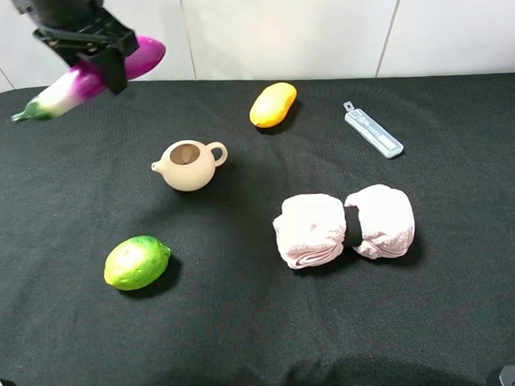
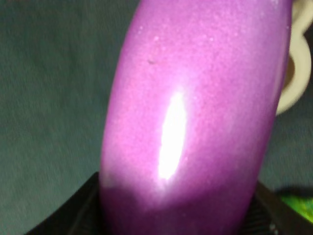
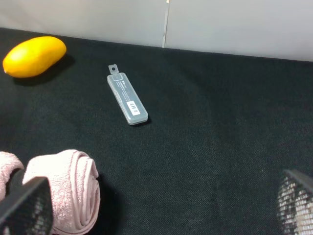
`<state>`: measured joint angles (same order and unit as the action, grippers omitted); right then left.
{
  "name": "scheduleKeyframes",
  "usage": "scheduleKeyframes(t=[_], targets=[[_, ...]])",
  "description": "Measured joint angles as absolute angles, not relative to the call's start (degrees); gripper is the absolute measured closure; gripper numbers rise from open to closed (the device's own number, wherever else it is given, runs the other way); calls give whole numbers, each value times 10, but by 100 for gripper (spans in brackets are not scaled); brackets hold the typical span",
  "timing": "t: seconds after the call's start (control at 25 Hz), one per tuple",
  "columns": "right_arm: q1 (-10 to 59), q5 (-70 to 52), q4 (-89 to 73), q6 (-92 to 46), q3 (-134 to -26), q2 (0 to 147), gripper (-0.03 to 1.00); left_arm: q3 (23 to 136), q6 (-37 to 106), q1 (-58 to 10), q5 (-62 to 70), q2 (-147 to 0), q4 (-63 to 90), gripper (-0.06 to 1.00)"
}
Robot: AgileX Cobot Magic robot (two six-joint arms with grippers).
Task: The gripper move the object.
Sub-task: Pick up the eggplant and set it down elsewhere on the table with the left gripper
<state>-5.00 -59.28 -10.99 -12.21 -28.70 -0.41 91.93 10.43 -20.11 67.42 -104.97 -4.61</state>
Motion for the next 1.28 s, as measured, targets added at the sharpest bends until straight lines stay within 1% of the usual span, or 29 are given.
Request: scheduleKeyframes(t=[0.04,0.48,0.52,0.96,1.28], targets=[[-50,-593,-110,-122,-287,-4,27,876,100,-201,674,-1020,-46,38],[-50,-593,-110,-122,-287,-4,27,659,83,-201,631,-853,-46,38],[-50,-593,-110,-122,-287,-4,27,659,83,-201,631,-853,-46,38],[-50,-593,-110,-122,-287,-4,27,508,4,-201,616,-707,-46,38],[-50,-593,-110,-122,-287,-4,27,430,-51,-201,575,-677,-47,38]])
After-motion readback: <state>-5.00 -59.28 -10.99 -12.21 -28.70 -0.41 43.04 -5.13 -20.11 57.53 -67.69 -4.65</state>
